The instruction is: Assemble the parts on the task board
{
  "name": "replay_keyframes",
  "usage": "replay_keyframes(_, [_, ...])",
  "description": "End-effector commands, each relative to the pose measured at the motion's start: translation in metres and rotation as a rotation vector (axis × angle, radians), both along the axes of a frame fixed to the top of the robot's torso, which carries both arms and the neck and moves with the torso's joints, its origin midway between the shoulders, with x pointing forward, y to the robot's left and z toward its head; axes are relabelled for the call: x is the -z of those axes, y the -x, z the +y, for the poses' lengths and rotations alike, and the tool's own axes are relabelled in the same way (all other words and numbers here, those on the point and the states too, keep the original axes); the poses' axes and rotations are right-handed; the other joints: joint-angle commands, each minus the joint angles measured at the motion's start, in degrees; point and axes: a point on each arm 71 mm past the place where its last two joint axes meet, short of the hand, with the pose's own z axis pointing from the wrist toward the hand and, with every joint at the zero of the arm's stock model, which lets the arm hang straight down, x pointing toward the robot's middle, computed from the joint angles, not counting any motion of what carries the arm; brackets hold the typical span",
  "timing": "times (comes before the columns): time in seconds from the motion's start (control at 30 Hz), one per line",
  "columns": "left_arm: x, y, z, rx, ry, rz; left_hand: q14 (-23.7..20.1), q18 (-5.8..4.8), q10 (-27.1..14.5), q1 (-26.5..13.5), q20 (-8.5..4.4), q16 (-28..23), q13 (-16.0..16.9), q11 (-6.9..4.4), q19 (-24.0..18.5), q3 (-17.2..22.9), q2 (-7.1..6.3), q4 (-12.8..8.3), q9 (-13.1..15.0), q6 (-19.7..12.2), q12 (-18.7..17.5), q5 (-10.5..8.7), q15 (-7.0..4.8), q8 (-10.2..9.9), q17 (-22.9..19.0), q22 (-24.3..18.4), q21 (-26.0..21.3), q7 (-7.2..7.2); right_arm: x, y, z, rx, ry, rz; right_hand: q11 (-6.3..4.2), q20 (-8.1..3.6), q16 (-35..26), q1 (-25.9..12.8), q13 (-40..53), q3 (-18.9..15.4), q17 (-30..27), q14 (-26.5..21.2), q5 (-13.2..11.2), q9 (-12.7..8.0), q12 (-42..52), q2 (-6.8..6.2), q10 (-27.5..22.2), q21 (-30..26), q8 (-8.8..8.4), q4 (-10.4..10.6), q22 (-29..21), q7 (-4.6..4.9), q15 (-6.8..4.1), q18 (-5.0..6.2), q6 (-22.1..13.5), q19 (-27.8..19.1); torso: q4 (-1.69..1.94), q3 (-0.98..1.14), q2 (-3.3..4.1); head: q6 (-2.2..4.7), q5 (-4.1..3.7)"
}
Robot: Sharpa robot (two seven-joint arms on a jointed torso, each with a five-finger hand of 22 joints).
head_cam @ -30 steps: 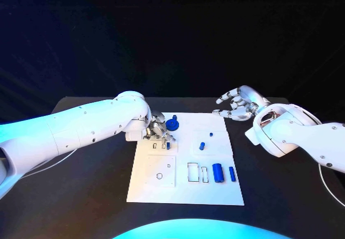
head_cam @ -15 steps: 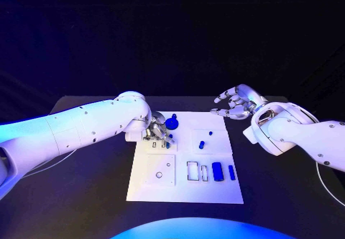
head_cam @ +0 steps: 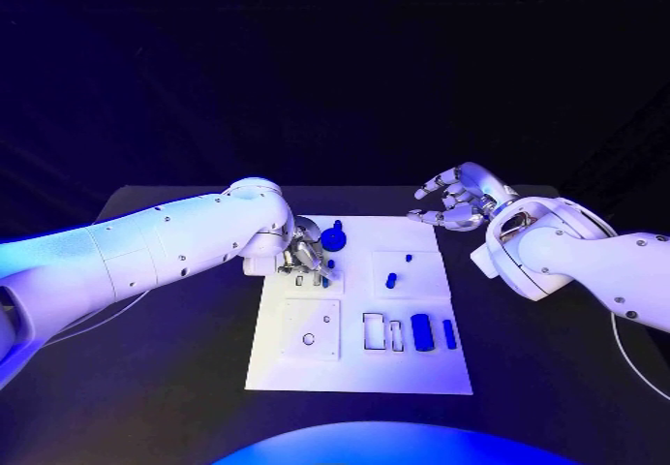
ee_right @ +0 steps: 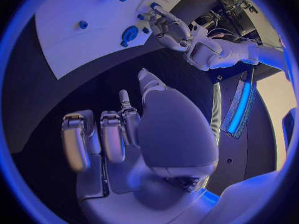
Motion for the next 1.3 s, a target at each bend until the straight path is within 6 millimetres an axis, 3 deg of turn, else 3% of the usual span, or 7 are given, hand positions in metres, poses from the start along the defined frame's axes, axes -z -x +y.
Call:
replay_keyframes(0.03, [0.000, 0.001, -0.002, -0.001, 0.016, 0.011, 1.5, -0.58, 0.0, 0.9, 0.12, 0.3, 0.1, -0.22, -0.1, 0.7, 0.14, 0.0, 0.1, 0.3, 0.0, 0.17, 0.19, -0.4, 3.0, 0.2, 0.4, -0.09, 0.000, 0.000, 0.001, -0.009, 0.007, 0.005, -0.01, -0.10, -0.3, 0.1, 7.9, 0.4, 13.8, 5.8, 0.3, 0.1, -0.2, 0.41, -0.3, 0.2, 0.21, -0.1, 15.0, 0.08, -0.20, -0.78, 0.5, 5.9, -0.04, -0.01, 0.03, -0.03, 0.03])
replay_keyframes(0.23, [0.001, 0.001, -0.004, 0.000, 0.021, 0.020, 1.6, -0.62, 0.0, 4.1, -0.02, 0.5, -0.1, -0.51, -0.1, 3.9, 0.31, -0.7, 0.7, 0.4, -0.2, 0.00, -0.07, -0.9, 3.5, 0.5, 0.7, -0.38, 0.000, 0.000, 0.001, -0.010, 0.008, 0.008, -0.07, -0.18, -0.4, 0.2, 7.9, 0.9, 13.8, 5.8, 2.0, 0.1, -0.2, 0.31, -0.3, 0.1, 0.36, -0.1, 14.9, 0.04, -0.27, -0.77, 0.5, 5.9, -0.07, -0.01, 0.05, -0.10, -0.04])
replay_keyframes(0.57, [0.004, 0.002, -0.002, 0.000, 0.018, 0.038, 1.9, -0.72, 0.3, 6.2, -0.25, 0.7, -0.5, -0.80, 0.1, 11.4, -1.53, -2.0, 1.5, 1.1, -0.8, -0.02, -0.32, -1.8, 4.1, 1.0, 1.1, -0.67, 0.001, 0.000, 0.001, -0.010, 0.010, 0.011, -0.09, -0.21, -0.4, 0.3, 7.9, 1.1, 13.8, 5.8, 2.8, 0.1, -0.2, 0.21, -0.3, 0.1, 0.42, -0.2, 14.9, 0.02, -0.30, -0.77, 0.5, 5.9, 0.01, 0.02, 0.00, -0.33, -0.10])
replay_keyframes(0.8, [0.004, 0.001, 0.002, -0.024, 0.035, 0.030, 2.2, -0.84, 1.1, 6.3, -0.48, 0.9, -0.7, -1.00, 0.6, 23.7, -4.14, -7.7, 3.7, 1.3, -1.5, 0.35, -0.59, -1.5, 4.7, 1.9, 1.8, -0.76, 0.001, 0.000, 0.001, -0.009, 0.009, 0.010, -0.10, -0.22, -0.4, 0.3, 7.9, 1.2, 13.8, 5.8, 2.9, 0.1, -0.1, 0.21, -0.3, 0.1, 0.44, -0.2, 14.9, 0.02, -0.30, -0.77, 0.5, 5.9, -0.05, 0.02, 0.05, -0.10, 0.03])
replay_keyframes(0.93, [0.003, -0.001, 0.007, -0.062, 0.065, 0.009, 3.1, -1.22, 4.3, 2.2, -0.79, 1.6, 1.0, -1.34, 2.2, 32.5, -6.82, -13.0, 5.9, 2.6, -0.9, 4.71, -0.92, -0.4, 6.5, 4.0, 3.4, -0.93, 0.001, 0.000, 0.000, -0.008, 0.010, 0.010, -0.10, -0.22, -0.4, 0.3, 7.9, 1.3, 13.7, 5.8, 3.0, 0.1, -0.1, 0.21, -0.2, 0.1, 0.46, -0.1, 14.9, 0.01, -0.31, -0.77, 0.5, 5.9, -0.05, 0.04, 0.04, 0.05, -0.01])
replay_keyframes(1.13, [0.000, -0.001, 0.013, -0.124, 0.125, -0.017, 3.7, -1.81, 7.0, -0.8, -1.38, 2.1, 3.2, -2.01, 4.6, 34.8, -8.20, -15.5, 6.9, 4.3, 0.1, 11.02, -1.55, -0.1, 7.8, 7.0, 5.2, -1.57, 0.001, 0.000, -0.001, -0.005, 0.010, 0.008, -0.12, -0.24, -0.4, 0.2, 7.9, 1.4, 13.7, 5.8, 3.5, 0.1, -0.2, 0.20, -0.3, 0.1, 0.49, -0.1, 14.9, 0.01, -0.32, -0.76, 0.6, 5.9, 0.09, 0.08, -0.02, -0.15, 0.02])
replay_keyframes(1.3, [-0.003, 0.001, 0.016, -0.162, 0.171, -0.035, 3.9, -2.09, 8.2, -1.8, -1.70, 2.1, 4.2, -2.34, 5.7, 35.3, -8.85, -16.6, 7.2, 5.3, 0.5, 13.73, -1.88, -0.2, 8.1, 8.5, 6.0, -1.90, 0.000, 0.000, -0.002, -0.002, 0.010, 0.007, -0.13, -0.26, -0.4, 0.1, 7.9, 1.6, 13.7, 5.8, 4.1, 0.1, -0.1, 0.13, -0.2, 0.1, 0.51, -0.1, 14.9, 0.01, -0.33, -0.77, 0.5, 5.9, 0.09, 0.07, -0.04, -0.13, 0.18])
